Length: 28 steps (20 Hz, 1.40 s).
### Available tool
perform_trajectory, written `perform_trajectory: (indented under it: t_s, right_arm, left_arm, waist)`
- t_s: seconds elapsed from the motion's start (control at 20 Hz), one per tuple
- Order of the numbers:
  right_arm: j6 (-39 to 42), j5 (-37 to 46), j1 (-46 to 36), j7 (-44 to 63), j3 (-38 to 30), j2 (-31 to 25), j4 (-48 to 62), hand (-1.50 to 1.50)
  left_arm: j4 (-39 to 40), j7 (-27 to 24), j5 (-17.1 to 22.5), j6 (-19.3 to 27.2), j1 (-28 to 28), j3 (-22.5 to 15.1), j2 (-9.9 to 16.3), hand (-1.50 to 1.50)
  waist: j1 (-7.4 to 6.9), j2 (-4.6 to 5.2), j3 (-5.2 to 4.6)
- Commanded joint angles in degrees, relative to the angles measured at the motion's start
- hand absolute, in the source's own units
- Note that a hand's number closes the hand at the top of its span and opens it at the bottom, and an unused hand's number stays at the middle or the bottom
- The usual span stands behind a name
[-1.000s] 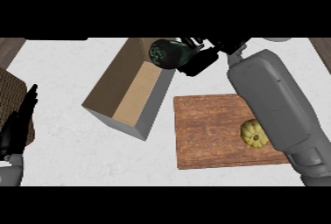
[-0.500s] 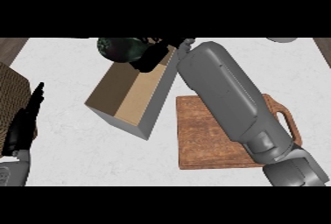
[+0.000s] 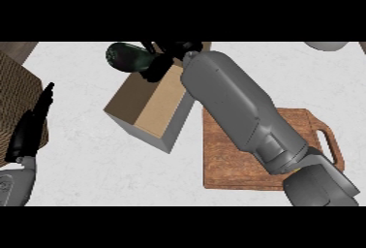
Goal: Pick the eggplant from the cutting board and place it in the cardboard box
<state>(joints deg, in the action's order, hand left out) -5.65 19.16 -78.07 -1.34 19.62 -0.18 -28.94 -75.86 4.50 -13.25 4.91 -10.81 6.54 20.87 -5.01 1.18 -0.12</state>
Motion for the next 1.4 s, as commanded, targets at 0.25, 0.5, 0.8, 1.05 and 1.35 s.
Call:
perform_trajectory:
  t_s: [0.25, 0.5, 0.8, 1.05, 1.35]
  right_arm:
    - [-1.94, -10.94, 2.26, 3.67, 4.87, 0.17, 5.69, -1.5]
    - [-4.88, -14.55, 3.37, -1.03, 6.3, 0.17, 4.75, -1.5]
    - [-10.18, -20.28, -0.62, -6.49, 0.25, 0.18, 5.51, -1.5]
    - [-10.58, -24.96, -1.38, -12.35, -6.98, 0.18, 7.59, -1.5]
    - [-2.59, -28.49, -0.57, -17.43, -12.12, -4.15, 10.88, -1.5]
  left_arm:
    - [0.62, 1.52, -1.47, 0.18, -4.29, -2.53, -2.31, 0.0]
    - [0.87, -1.01, -1.01, -0.19, -1.22, -1.81, -1.98, 0.0]
    - [1.22, -0.88, -1.0, 0.07, -1.93, -0.96, -1.5, 0.0]
    - [1.03, 0.31, -1.32, 1.21, -0.28, 0.09, -1.38, 0.0]
    - [-0.78, 0.48, 0.51, -1.08, 0.96, 2.38, 1.13, 0.0]
  waist:
    - [-3.22, 0.77, -0.02]
    - [-2.51, 0.44, 0.01]
    - [-1.88, 0.47, 0.07]
    - [0.95, 0.05, 0.12]
    - [2.28, -0.34, 0.12]
